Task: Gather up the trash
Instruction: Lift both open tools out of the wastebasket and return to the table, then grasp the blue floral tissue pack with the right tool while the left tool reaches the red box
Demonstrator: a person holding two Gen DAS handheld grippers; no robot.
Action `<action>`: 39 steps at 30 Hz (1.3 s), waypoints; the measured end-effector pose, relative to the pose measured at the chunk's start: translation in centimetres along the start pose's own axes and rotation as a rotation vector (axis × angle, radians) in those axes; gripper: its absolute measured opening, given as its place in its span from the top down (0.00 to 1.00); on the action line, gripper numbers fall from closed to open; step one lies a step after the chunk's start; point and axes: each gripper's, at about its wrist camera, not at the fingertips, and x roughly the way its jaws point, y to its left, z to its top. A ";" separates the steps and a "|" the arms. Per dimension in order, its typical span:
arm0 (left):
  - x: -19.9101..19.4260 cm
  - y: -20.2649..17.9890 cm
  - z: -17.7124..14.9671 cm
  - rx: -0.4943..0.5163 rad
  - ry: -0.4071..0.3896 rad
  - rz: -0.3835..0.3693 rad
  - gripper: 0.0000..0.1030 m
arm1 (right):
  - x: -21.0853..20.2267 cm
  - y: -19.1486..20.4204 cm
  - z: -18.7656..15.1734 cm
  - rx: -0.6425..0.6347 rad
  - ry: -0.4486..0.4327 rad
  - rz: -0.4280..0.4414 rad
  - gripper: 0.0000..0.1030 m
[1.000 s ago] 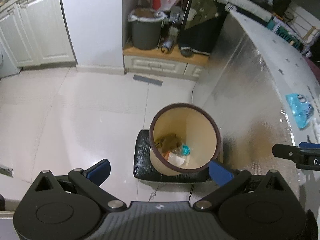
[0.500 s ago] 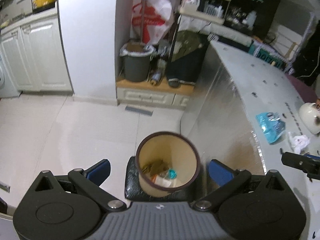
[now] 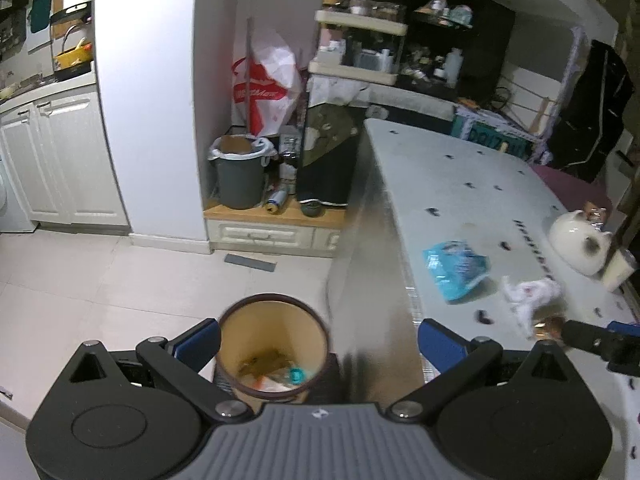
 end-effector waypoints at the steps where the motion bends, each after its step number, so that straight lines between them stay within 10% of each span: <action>1: -0.3 -1.1 -0.2 0.003 -0.005 0.001 0.00 | -0.4 -1.1 0.1 -0.008 -0.003 -0.001 0.00; 24: 2.2 -19.8 -1.7 0.117 -0.015 -0.142 0.00 | -2.4 -23.3 -1.0 0.046 -0.020 -0.142 0.00; 33: 5.7 -24.2 -1.6 0.275 0.017 -0.298 0.00 | 1.5 -31.8 -2.1 0.270 0.045 -0.463 0.00; 39: 9.2 -28.1 -2.6 0.515 0.080 -0.405 0.00 | 3.4 -36.6 -3.6 0.511 0.073 -0.462 0.08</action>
